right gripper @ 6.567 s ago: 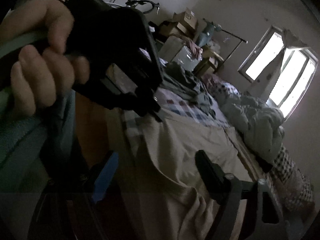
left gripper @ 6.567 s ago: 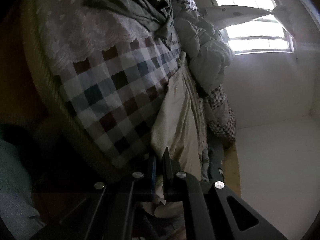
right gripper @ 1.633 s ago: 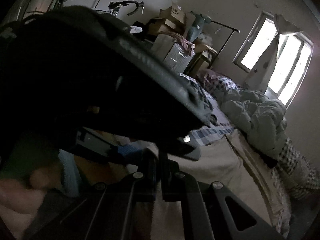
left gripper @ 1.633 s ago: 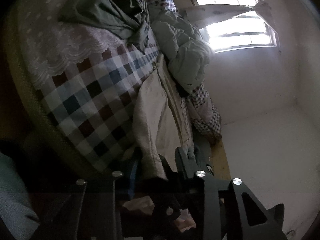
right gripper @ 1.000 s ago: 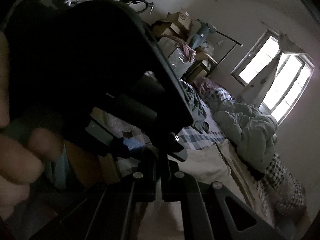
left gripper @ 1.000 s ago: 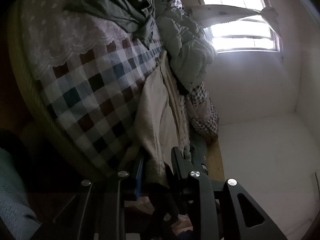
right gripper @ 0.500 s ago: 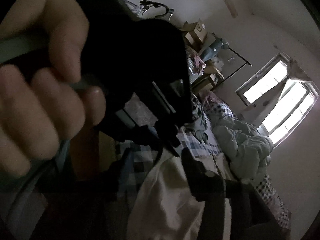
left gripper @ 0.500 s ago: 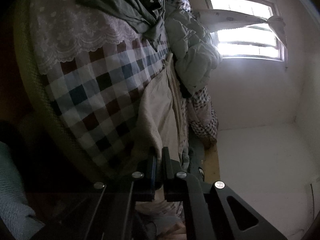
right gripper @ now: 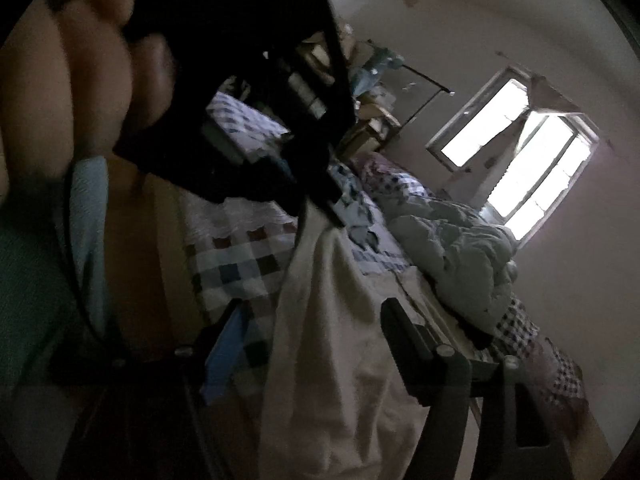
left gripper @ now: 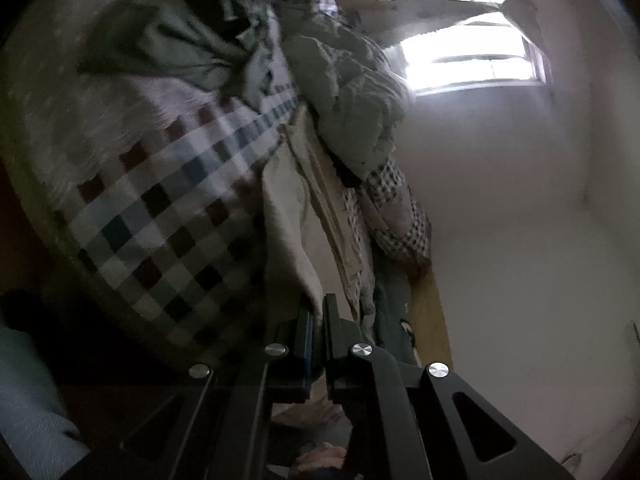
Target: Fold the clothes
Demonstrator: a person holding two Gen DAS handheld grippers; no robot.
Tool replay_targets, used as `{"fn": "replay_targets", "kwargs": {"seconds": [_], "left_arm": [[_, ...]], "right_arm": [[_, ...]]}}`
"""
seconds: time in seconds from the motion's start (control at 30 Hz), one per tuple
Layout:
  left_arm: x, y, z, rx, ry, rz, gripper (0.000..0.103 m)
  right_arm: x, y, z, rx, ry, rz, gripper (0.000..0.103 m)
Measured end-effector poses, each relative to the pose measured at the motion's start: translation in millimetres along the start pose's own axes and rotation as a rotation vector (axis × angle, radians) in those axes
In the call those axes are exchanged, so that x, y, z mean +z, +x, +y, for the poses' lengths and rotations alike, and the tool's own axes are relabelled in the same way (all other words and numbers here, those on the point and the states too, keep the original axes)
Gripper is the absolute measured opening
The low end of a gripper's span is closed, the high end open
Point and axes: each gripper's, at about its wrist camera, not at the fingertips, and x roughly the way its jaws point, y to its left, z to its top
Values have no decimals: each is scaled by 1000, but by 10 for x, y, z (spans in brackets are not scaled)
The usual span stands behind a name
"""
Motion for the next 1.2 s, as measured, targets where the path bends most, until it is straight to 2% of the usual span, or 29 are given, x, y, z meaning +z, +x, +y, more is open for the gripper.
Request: {"fn": "replay_targets", "kwargs": {"seconds": [0.17, 0.4, 0.57, 0.83, 1.2], "left_arm": [[38, -17, -228, -2, 48, 6, 3], [111, -45, -366, -12, 54, -10, 3], [167, -42, -465, -26, 58, -24, 3], [241, -65, -596, -30, 52, -47, 3], [309, -47, -712, -24, 51, -69, 3]], "right_arm": [[68, 89, -33, -114, 32, 10, 72], [-12, 262, -171, -236, 65, 100, 72], [-275, 291, -234, -278, 34, 175, 72], [-895, 402, -391, -327, 42, 340, 72], [-1514, 274, -578, -379, 41, 487, 72]]}}
